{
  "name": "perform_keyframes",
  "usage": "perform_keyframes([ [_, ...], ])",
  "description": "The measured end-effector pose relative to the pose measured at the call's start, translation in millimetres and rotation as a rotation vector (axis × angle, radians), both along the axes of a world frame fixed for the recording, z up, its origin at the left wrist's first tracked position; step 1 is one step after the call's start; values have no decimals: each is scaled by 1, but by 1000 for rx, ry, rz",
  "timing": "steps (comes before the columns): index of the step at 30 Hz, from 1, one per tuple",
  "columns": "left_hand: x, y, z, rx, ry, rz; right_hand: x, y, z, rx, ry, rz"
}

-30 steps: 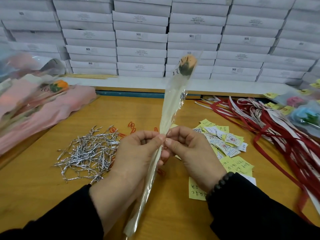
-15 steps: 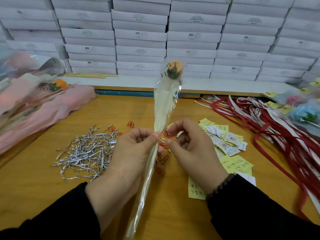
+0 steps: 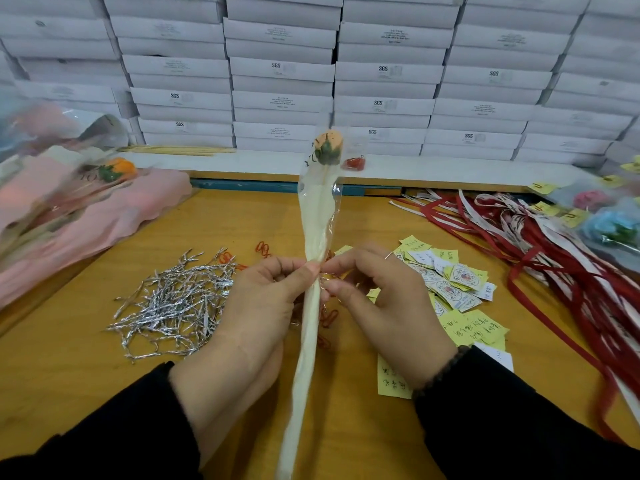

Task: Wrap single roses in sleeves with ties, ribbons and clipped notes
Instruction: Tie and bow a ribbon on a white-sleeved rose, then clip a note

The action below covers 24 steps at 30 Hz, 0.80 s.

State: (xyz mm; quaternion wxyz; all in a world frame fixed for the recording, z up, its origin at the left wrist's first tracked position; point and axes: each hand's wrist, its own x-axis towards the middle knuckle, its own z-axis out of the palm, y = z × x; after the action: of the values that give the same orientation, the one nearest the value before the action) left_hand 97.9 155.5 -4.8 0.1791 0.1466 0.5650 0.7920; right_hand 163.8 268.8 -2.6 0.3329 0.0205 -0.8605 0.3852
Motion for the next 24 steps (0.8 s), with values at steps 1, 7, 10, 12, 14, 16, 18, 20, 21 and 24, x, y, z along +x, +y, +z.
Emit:
perform_keyframes([
  [1, 1, 0, 1, -2, -6, -10, 0, 2, 0, 0, 1, 6],
  [7, 4, -2, 5, -11, -35, -88, 4, 4, 3, 294, 77, -55],
  [10, 7, -1, 5, -32, -24, -111, 4, 3, 4, 276, 95, -95],
  [12, 8, -1, 6, -27, -11, -109, 4, 1, 6, 103, 20, -57],
  [14, 8, 0, 6, -32, 17, -105, 2, 0, 10, -196, -127, -8],
  [16, 8, 0, 8, -42, 50, -103, 1, 1, 13, -508, -266, 54],
  [18, 8, -1, 10, -66, 92, -120, 0, 3, 14, -796, -379, 147],
  [20, 9, -1, 11, -99, 118, -142, 0, 6, 15, -1010, -466, 232],
  [21, 10, -1, 11, -103, 114, -143, 0, 6, 15, -1063, -487, 254],
  [24, 8, 0, 7, -84, 77, -97, -1, 4, 13, -951, -389, 177],
])
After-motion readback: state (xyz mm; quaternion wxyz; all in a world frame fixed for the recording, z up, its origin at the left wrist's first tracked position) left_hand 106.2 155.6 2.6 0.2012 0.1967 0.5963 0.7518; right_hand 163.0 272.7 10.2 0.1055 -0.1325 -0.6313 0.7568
